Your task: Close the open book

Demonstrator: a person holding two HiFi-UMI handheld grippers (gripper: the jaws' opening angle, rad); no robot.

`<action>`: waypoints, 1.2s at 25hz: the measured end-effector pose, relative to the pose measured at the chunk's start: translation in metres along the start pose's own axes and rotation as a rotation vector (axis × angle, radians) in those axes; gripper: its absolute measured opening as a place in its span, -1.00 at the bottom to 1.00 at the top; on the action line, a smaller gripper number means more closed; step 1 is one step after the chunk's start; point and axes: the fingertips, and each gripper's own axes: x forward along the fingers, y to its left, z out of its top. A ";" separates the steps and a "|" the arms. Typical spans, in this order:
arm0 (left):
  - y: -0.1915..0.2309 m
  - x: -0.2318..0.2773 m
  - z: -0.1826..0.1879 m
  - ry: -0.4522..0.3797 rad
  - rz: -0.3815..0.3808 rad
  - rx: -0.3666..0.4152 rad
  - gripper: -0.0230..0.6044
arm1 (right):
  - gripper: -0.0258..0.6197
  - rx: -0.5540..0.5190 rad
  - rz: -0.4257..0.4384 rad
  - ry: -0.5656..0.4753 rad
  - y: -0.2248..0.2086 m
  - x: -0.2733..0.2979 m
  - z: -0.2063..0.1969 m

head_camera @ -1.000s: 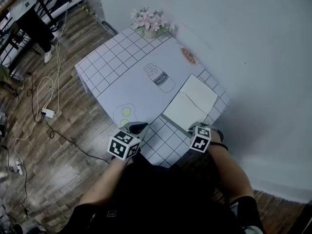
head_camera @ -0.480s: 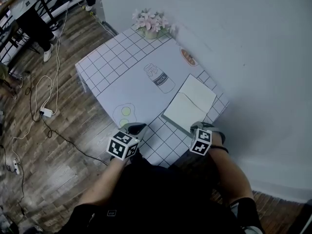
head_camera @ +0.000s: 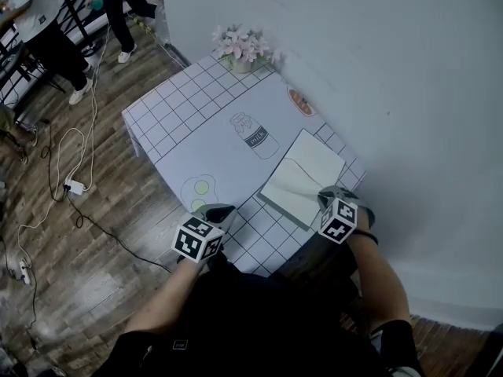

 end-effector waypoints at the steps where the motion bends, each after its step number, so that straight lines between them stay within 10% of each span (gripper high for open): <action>1: -0.001 0.001 0.000 0.003 0.000 -0.002 -0.90 | -0.88 0.020 -0.023 -0.007 -0.011 -0.002 -0.003; 16: -0.027 0.042 0.016 0.090 0.024 -0.006 -0.90 | -0.84 0.227 -0.311 -0.104 -0.157 0.025 -0.066; 30: -0.032 0.044 0.027 0.045 -0.013 0.023 -0.90 | -0.47 0.200 -0.078 -0.347 -0.015 -0.002 0.026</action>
